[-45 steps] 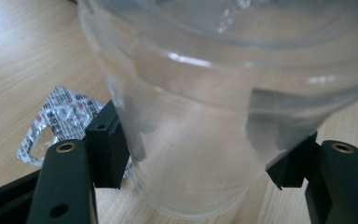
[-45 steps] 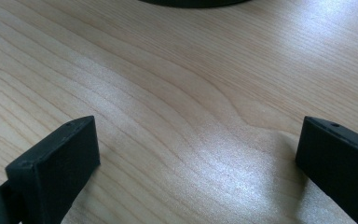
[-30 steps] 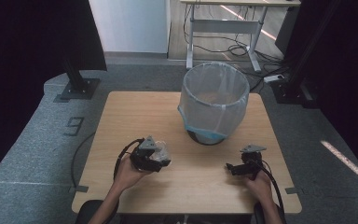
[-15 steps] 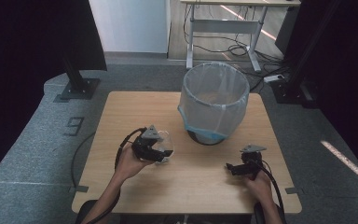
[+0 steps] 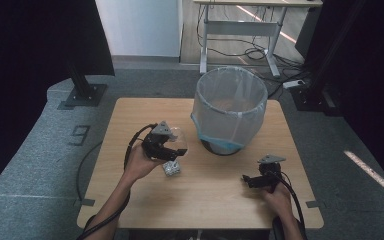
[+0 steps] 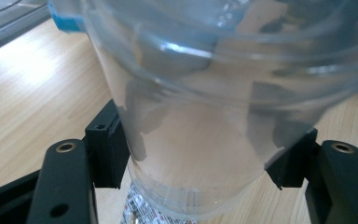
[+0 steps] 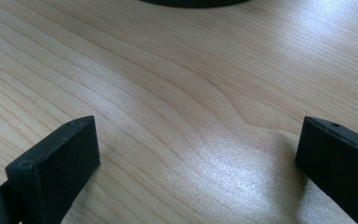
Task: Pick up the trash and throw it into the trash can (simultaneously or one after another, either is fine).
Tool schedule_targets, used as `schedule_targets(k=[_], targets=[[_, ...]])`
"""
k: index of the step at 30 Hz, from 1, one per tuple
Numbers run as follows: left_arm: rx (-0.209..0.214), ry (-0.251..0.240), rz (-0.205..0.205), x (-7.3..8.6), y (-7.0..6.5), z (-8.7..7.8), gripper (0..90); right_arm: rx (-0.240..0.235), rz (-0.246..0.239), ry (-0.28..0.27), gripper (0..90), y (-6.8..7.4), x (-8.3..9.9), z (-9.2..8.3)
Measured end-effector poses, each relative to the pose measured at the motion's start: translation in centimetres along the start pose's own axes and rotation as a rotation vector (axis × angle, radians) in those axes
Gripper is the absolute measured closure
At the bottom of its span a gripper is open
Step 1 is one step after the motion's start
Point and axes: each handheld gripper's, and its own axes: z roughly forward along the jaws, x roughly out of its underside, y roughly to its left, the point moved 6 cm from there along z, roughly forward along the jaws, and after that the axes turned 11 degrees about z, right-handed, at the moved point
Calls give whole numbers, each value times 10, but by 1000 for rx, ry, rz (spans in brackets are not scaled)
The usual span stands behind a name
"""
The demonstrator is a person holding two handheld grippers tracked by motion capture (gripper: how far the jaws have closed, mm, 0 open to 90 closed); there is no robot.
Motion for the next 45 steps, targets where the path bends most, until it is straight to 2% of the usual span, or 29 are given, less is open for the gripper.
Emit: schedule_targets(k=[21, 33, 45], targets=[[-6, -29, -5, -50, 29, -19, 337, 0, -1, 3, 0, 0, 0, 0], [-7, -44, -4, -83, 43, -28, 337, 0, -1, 3, 0, 0, 0, 0], [-26, -62, 7, -119, 55, -34, 337, -1, 1, 3, 0, 0, 0, 0]])
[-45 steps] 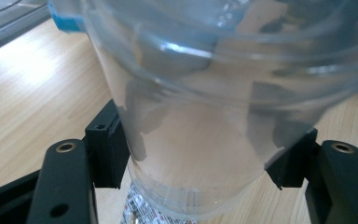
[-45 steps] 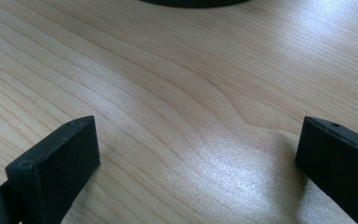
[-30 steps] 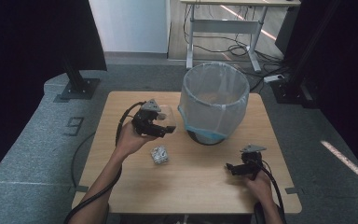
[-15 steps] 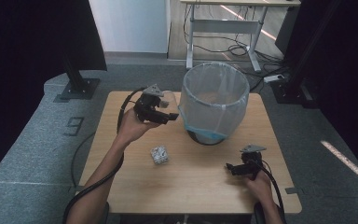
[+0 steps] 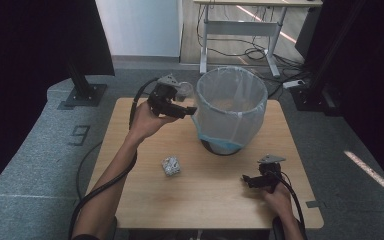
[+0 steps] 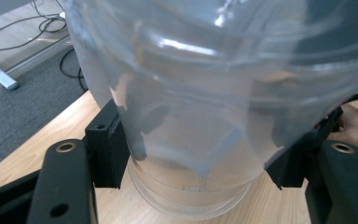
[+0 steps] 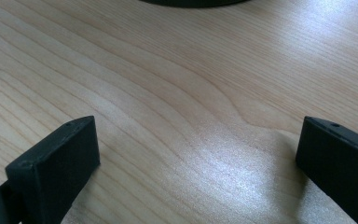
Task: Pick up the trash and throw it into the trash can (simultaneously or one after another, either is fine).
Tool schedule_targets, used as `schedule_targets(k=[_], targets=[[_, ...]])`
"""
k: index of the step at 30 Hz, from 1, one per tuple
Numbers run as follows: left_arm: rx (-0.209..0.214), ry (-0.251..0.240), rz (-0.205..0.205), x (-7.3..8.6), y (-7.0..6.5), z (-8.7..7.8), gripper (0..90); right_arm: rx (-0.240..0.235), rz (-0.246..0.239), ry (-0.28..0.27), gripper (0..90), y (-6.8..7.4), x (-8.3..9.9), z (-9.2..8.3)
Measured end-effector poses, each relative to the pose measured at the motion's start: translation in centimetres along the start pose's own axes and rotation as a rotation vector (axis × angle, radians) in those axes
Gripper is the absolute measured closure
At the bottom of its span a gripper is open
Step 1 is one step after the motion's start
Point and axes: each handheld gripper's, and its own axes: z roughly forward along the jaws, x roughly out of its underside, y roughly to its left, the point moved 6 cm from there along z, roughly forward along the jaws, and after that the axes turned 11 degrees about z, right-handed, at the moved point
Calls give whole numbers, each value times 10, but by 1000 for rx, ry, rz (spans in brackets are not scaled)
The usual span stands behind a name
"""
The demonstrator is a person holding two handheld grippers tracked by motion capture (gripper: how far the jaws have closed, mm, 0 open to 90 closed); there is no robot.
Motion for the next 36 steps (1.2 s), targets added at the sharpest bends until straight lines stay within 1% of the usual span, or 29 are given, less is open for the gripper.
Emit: schedule_targets(k=[1, 3, 4, 5, 8, 9, 10, 12, 14, 16, 18, 19, 21, 26, 27, 29, 30, 31, 32, 36], targets=[[0, 0, 0, 0, 0, 0, 337, 0, 0, 0, 0, 0, 0, 0], [-1, -3, -1, -8, 3, 2, 337, 0, 0, 0, 0, 0, 0, 0], [-1, -3, -1, -8, 3, 2, 337, 0, 0, 0, 0, 0, 0, 0], [-3, -6, 2, -14, 5, 3, 337, 1, -1, 0, 0, 0, 0, 0], [-7, -11, 5, -23, 6, 6, 337, 0, -1, 0, 0, 0, 0, 0], [-5, -14, 5, -26, 7, 7, 337, 0, 0, 0, 0, 0, 0, 0], [-5, -14, 5, -26, 7, 7, 337, 0, 0, 0, 0, 0, 0, 0], [-6, -17, 12, -36, 7, 10, 337, 1, -1, 0, 0, 0, 0, 0], [-6, -18, 14, -39, 7, 12, 337, 1, -1, 0, 0, 0, 0, 0], [-4, -21, 18, -47, 7, 17, 337, 0, -1, 0, 0, 0, 0, 0], [-6, -20, 19, -50, 7, 19, 337, 0, -1, 0, 0, 0, 0, 0], [-4, -22, 21, -55, 7, 23, 337, 0, 0, 0, 0, 0, 0, 0], [-4, -20, 21, -57, 7, 25, 337, 0, 0, 0, 0, 0, 0, 0], [-8, -22, 23, -67, 7, 38, 337, 0, 0, 0, 0, 0, 0, 0], [-4, -25, 22, -70, 7, 43, 337, 0, -1, 0, 0, 0, 0, 0], [-7, -23, 21, -73, 8, 49, 337, 0, 0, 0, 0, 0, 0, 0], [-7, -23, 21, -73, 8, 49, 337, 0, 0, 0, 0, 0, 0, 0], [-12, -20, 25, -76, 8, 55, 337, 0, -1, 0, 0, 0, 0, 0], [-12, -20, 25, -76, 8, 55, 337, 0, -1, 0, 0, 0, 0, 0], [-15, -22, 23, -82, 8, 67, 337, 0, -1, 0, 0, 0, 0, 0]])
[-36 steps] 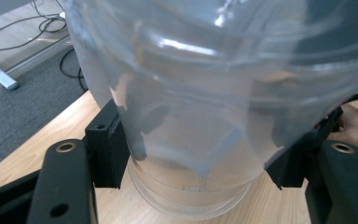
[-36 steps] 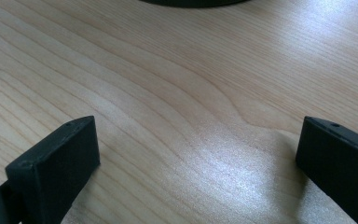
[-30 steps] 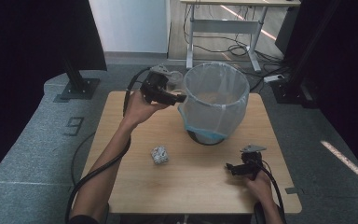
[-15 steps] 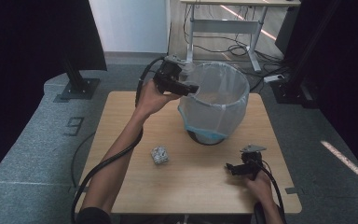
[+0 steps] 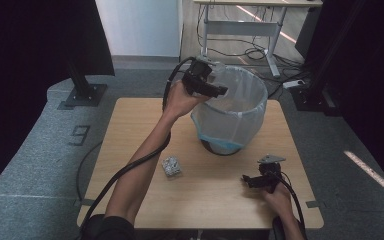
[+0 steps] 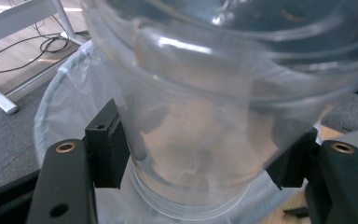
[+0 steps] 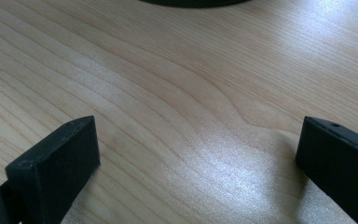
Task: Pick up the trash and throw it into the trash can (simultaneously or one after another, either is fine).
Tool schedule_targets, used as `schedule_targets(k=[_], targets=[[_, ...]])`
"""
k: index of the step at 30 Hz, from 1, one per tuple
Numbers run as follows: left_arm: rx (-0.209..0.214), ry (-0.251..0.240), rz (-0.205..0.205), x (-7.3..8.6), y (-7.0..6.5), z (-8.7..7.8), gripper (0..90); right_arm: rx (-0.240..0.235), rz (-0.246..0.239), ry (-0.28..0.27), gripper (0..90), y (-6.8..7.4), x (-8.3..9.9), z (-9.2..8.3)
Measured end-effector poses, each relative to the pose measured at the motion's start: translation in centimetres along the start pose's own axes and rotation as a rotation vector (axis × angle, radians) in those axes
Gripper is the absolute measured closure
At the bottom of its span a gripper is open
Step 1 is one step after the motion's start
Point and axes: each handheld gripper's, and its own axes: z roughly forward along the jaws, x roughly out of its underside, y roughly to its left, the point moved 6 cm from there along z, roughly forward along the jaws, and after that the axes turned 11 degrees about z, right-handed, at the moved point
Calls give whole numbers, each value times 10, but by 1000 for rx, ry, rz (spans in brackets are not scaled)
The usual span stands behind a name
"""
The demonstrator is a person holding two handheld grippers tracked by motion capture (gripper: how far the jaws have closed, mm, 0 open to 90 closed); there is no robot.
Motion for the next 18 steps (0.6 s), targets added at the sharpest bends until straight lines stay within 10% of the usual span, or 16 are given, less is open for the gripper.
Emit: schedule_targets(k=[18], targets=[[-16, 64, -16, 11, -2, 54, 311, 0, 0, 0, 0, 0, 0, 0]])
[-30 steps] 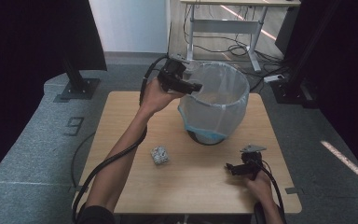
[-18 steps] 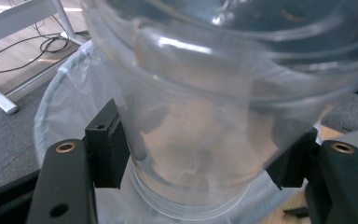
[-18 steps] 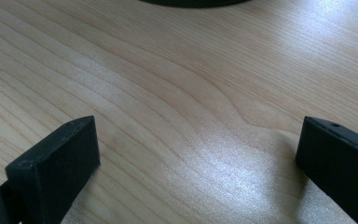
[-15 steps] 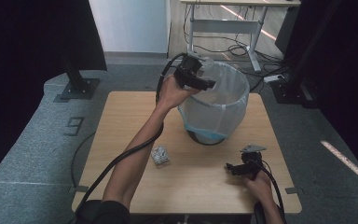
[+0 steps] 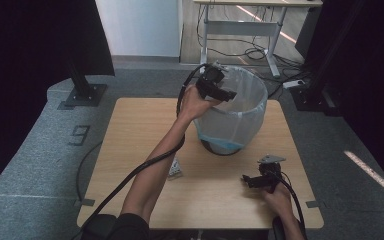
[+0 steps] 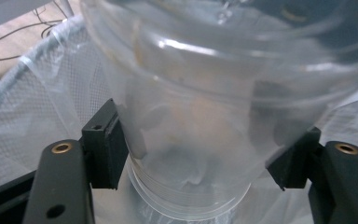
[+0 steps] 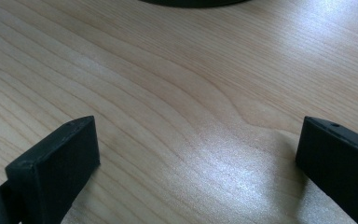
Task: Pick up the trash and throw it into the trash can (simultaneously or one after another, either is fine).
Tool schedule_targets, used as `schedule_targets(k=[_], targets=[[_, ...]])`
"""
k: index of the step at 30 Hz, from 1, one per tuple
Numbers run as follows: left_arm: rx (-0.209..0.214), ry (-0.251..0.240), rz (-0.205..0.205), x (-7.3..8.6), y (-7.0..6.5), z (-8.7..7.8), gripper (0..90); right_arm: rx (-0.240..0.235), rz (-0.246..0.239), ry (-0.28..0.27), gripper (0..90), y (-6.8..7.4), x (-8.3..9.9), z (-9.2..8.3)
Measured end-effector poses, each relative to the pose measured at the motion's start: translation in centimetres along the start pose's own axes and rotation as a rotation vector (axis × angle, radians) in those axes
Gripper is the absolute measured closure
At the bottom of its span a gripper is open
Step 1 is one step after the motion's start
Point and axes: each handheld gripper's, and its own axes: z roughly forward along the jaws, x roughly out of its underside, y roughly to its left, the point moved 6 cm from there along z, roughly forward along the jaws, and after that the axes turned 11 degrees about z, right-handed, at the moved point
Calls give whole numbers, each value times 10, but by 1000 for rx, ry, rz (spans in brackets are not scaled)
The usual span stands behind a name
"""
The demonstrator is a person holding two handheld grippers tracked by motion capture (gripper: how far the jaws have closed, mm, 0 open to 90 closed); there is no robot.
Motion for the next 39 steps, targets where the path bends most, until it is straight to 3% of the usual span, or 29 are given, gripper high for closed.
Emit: schedule_targets(k=[8, 24, 39], targets=[[-4, 6, -9, 2, -1, 4, 138, 0, 0, 0, 0, 0, 0, 0], [29, -43, 2, 4, -3, -23, 132, -1, -2, 0, 0, 1, 0, 0], [4, -64, 10, 17, 2, -59, 128, -1, -2, 0, 0, 1, 0, 0]])
